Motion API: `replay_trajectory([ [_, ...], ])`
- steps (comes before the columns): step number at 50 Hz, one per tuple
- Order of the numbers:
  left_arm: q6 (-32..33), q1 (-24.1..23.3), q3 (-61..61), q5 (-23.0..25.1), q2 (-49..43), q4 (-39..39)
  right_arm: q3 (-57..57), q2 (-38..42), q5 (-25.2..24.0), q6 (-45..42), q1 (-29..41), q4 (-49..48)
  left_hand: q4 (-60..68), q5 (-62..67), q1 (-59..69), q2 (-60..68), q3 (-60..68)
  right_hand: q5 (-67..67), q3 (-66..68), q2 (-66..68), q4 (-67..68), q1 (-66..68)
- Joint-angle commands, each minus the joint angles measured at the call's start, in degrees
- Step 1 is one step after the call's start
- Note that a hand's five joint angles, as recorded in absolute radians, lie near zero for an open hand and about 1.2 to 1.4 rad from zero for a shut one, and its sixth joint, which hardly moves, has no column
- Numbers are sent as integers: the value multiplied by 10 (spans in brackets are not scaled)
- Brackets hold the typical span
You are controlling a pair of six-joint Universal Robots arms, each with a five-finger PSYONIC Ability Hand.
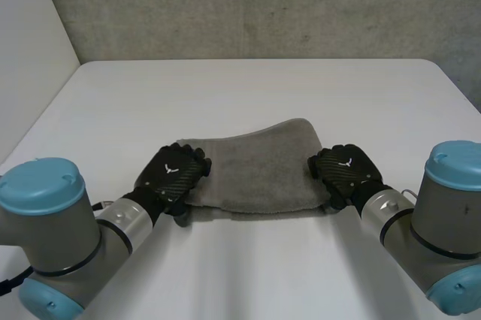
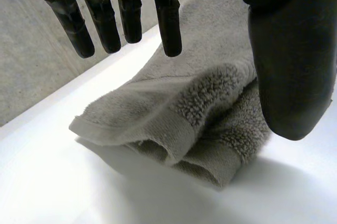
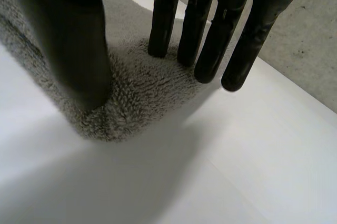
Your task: Fold the towel.
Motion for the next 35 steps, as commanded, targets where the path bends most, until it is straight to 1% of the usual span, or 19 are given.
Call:
replay_trajectory([
  [1,-16,4,-8,0,44,2,0,13,-1,-28,-5,2,-62,-36,-56,-60,-62,194,189,187,190,190],
  [2,-28,9,-8,1,53,3,0,14,-1,-28,-5,2,-66,-40,-59,-63,-66,195,190,187,191,190],
  [4,-44,15,-7,1,60,4,10,17,-1,-44,-6,3,-74,-48,-67,-72,-74,355,350,348,351,350],
  [6,-90,30,-6,1,70,5,19,16,-1,-53,-7,6,-76,-50,-69,-73,-76,356,351,348,352,351],
  [7,-90,30,-6,1,71,5,19,16,-1,-53,-7,6,-76,-50,-69,-73,-76,356,351,348,352,351],
  [9,-140,41,-1,2,78,5,37,7,-1,-77,-35,20,-77,-51,-71,-75,-78,356,351,348,352,351],
  [11,-161,46,4,2,80,2,48,3,-4,-92,-59,34,-79,-53,-72,-77,-79,356,351,348,352,351],
  [15,-184,53,12,3,80,0,57,-17,-12,-135,-101,65,-81,-55,-74,-78,-81,356,351,348,352,351],
  [17,-190,54,22,4,81,-3,50,-50,-17,-183,-117,97,-81,-55,-74,-78,-81,356,351,348,352,351],
  [22,-195,55,51,2,79,-14,21,-74,-18,-205,-111,118,-81,-55,-74,-78,-81,356,351,348,352,351],
  [24,-196,54,66,1,79,-23,-37,-80,-13,-183,-53,136,-81,-55,-74,-78,-81,356,351,348,352,351],
  [25,-197,54,83,0,78,-34,-37,-80,-13,-183,-52,136,-81,-55,-74,-78,-81,356,351,348,352,351],
  [27,-197,52,100,-1,73,-45,-92,-71,-8,-144,25,149,-81,-55,-74,-78,-81,356,351,348,352,351],
  [29,-204,51,116,-2,71,-54,-93,-71,-8,-144,26,149,-81,-55,-74,-78,-81,356,351,348,352,351],
  [31,-235,50,137,-2,71,-62,-148,-26,17,-117,118,154,-83,-57,-76,-80,-83,356,351,348,352,351],
  [32,-235,50,137,-2,71,-62,-148,-26,17,-117,118,154,-83,-57,-76,-80,-83,356,351,348,352,351],
  [33,-259,54,143,-3,71,-62,-169,-6,31,-116,166,155,-81,-55,-74,-78,-81,356,351,348,352,351],
  [34,-259,54,143,-3,71,-62,-189,15,48,-118,214,154,-81,-55,-74,-78,-81,356,351,348,352,351],
  [35,-282,55,145,-4,71,-61,-189,15,48,-118,215,154,-83,-56,-76,-80,-83,356,351,348,352,351],
])
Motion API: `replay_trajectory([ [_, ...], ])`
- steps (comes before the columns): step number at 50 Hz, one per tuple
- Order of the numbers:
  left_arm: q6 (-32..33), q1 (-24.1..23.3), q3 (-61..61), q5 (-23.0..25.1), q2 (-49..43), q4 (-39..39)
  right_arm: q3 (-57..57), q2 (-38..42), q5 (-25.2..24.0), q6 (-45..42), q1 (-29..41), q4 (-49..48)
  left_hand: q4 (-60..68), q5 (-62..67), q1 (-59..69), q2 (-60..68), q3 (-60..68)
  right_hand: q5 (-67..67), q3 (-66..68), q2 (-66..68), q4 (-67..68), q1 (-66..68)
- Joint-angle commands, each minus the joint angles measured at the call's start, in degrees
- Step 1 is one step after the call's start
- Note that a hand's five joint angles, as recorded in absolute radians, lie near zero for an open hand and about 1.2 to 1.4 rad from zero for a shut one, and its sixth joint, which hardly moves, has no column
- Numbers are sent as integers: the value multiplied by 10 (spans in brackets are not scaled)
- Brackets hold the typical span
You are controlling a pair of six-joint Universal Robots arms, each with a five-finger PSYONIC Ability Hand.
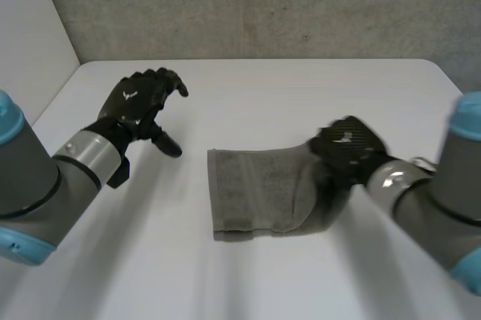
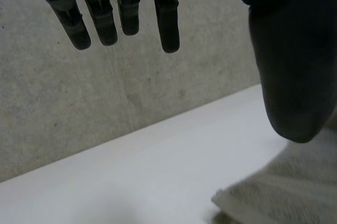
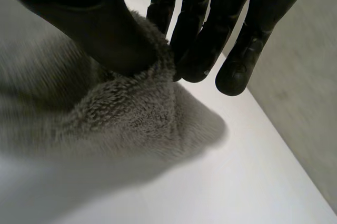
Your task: Fold the towel.
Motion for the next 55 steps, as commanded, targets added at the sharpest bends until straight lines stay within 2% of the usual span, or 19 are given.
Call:
replay_trajectory([
  [1,-91,3,40,-7,-3,-14,-115,99,63,38,237,3,-45,-27,-48,-41,-45,35,29,49,31,46],
  [5,-113,2,39,-16,-4,-13,-123,157,87,38,295,-27,-45,-27,-48,-41,-45,35,29,49,31,46],
  [8,-113,3,35,-18,-9,-13,-123,170,94,38,305,-36,-45,-27,-48,-41,-45,35,29,49,31,46],
  [9,-113,3,33,-18,-11,-13,-122,176,104,42,306,-45,-45,-27,-48,-41,-45,-118,-124,-104,-122,-107],
  [10,-113,3,33,-18,-11,-13,-121,177,112,44,306,-50,-45,-27,-48,-41,-45,-461,-466,-447,-465,-450],
  [11,-113,4,32,-18,-15,-13,-121,177,113,44,306,-50,-45,-27,-48,-41,-45,-464,-470,-450,-468,-453],
  [12,-113,4,31,-18,-18,-13,-119,175,125,47,303,-50,-45,-27,-48,-41,-45,-665,-671,-651,-669,-654],
  [15,-113,3,30,-18,-26,-13,-116,157,147,56,290,-50,-45,-27,-48,-41,-45,-665,-671,-651,-669,-654],
  [20,-113,1,31,-18,-38,-14,-89,106,153,62,261,-50,-45,-27,-48,-41,-45,-665,-671,-651,-669,-654],
  [27,-116,-17,27,-17,-42,-20,-52,69,146,75,214,-51,-45,-27,-48,-41,-45,-665,-671,-651,-669,-654],
  [31,-114,-46,15,-19,-46,-19,-52,55,121,130,153,-44,-45,-27,-48,-41,-45,-665,-671,-651,-669,-654],
  [35,-114,-61,11,-20,-55,-19,-56,62,88,177,115,-43,-43,-25,-46,-39,-43,-665,-671,-651,-669,-654],
  [37,-113,-78,6,-25,-74,-19,-61,90,51,225,94,-45,-43,-25,-46,-39,-43,-665,-671,-651,-669,-654],
  [42,-111,-94,3,-42,-112,-21,-81,135,11,281,82,-43,-43,-25,-46,-39,-43,-665,-671,-651,-669,-654],
  [48,-111,-96,3,-49,-148,-25,-97,183,-3,302,72,-42,-43,-25,-46,-39,-43,-665,-671,-651,-669,-654],
  [55,-109,-95,15,-50,-162,-61,-101,182,-3,302,66,-29,-45,-27,-48,-41,-45,-665,-671,-651,-669,-654],
])
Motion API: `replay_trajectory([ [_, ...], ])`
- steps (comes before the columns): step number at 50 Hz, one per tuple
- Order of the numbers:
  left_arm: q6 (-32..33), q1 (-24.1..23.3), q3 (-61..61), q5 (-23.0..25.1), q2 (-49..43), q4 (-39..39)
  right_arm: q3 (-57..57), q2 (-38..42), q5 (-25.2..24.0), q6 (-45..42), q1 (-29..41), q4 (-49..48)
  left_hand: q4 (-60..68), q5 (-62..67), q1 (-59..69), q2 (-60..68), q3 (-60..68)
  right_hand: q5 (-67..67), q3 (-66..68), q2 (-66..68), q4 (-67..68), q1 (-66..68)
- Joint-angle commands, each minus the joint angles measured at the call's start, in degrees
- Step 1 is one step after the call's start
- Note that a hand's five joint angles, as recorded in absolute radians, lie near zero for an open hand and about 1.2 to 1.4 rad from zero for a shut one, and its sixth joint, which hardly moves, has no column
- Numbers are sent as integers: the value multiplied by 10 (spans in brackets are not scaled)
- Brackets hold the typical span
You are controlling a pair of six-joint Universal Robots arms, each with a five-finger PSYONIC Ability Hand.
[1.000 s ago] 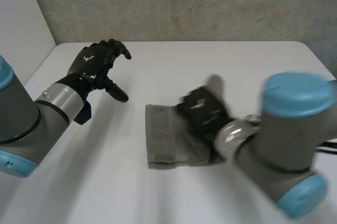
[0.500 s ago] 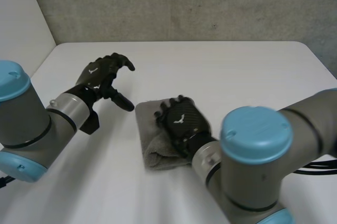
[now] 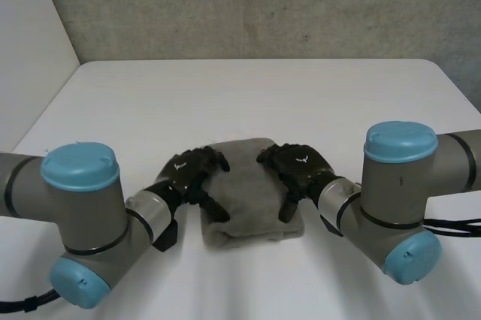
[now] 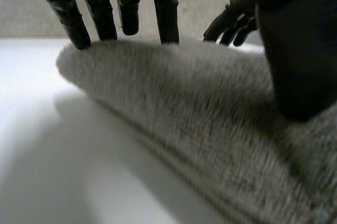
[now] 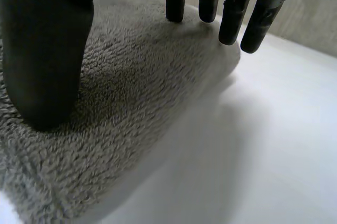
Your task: Fold the towel.
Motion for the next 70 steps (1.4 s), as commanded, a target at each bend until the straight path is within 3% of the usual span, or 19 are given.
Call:
replay_trajectory([
  [1,1,2,9,-2,-7,-27,-4,-5,2,-4,-4,17,-42,-27,-43,-40,-42,-34,-40,-40,-50,-36],
  [6,16,4,19,0,27,-39,-3,-29,2,-2,-4,27,-42,-27,-43,-40,-42,-34,-40,-40,-50,-36],
  [15,90,1,61,-3,122,-83,-12,-161,17,3,-10,62,-44,-29,-45,-41,-44,-34,-40,-40,-50,-36],
  [17,91,1,90,-9,161,-106,-16,-185,34,5,-12,63,-44,-29,-45,-41,-44,-34,-40,-40,-50,-36],
  [19,92,1,105,-16,177,-122,-23,-220,94,16,-18,67,-44,-29,-45,-41,-44,-34,-40,-40,-50,-36],
  [20,91,2,120,-25,189,-142,-24,-221,94,16,-18,67,-44,-29,-45,-41,-44,-34,-40,-40,-50,-36],
  [22,91,5,134,-39,199,-163,-29,-242,159,25,-25,73,-44,-29,-45,-41,-44,-34,-40,-40,-50,-36],
  [27,91,12,149,-92,211,-202,-31,-264,202,26,-25,76,-44,-29,-45,-41,-44,-34,-40,-40,-50,-36],
  [33,90,19,151,-130,211,-208,-31,-267,199,23,-25,76,-44,-29,-45,-41,-44,-34,-40,-40,-50,-36],
  [70,73,35,158,-126,209,-234,-31,-274,197,21,-38,76,-42,-27,-43,-40,-42,-34,-40,-40,-50,-36],
])
